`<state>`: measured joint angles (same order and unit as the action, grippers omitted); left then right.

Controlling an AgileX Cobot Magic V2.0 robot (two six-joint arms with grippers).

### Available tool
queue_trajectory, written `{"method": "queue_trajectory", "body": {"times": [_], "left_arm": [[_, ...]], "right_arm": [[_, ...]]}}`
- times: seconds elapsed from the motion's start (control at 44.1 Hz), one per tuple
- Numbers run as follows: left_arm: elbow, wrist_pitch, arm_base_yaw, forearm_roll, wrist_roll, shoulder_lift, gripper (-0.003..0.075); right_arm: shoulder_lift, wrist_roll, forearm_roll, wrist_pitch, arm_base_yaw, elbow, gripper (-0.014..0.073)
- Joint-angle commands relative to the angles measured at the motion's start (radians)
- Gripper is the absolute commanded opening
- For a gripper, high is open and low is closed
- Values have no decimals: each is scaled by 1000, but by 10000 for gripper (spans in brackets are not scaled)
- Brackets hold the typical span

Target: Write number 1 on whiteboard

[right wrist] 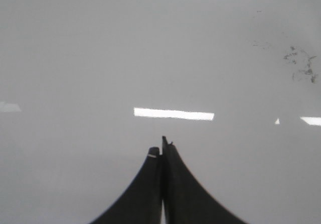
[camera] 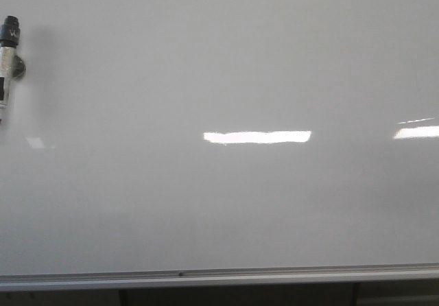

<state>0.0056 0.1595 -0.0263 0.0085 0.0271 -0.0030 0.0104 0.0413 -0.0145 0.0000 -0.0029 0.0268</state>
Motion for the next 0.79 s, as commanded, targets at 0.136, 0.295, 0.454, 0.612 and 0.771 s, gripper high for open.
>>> {"method": "queue_trajectory", "body": {"times": [0.136, 0.295, 0.454, 0.612, 0.771], "left_arm": [[23, -89, 3, -1, -1, -21, -19], [23, -89, 3, -1, -1, -21, -19], [23, -89, 3, -1, -1, -21, -19], [23, -92, 3, 26, -1, -21, -19], [23, -97, 3, 26, -1, -21, -19]], "right_arm": [[15, 5, 2, -81, 0, 0, -69], [15, 5, 2, -81, 0, 0, -69], [15, 5, 2, -82, 0, 0, -69], [15, 5, 2, -83, 0, 0, -69], [15, 5, 2, -86, 0, 0, -69]]}}
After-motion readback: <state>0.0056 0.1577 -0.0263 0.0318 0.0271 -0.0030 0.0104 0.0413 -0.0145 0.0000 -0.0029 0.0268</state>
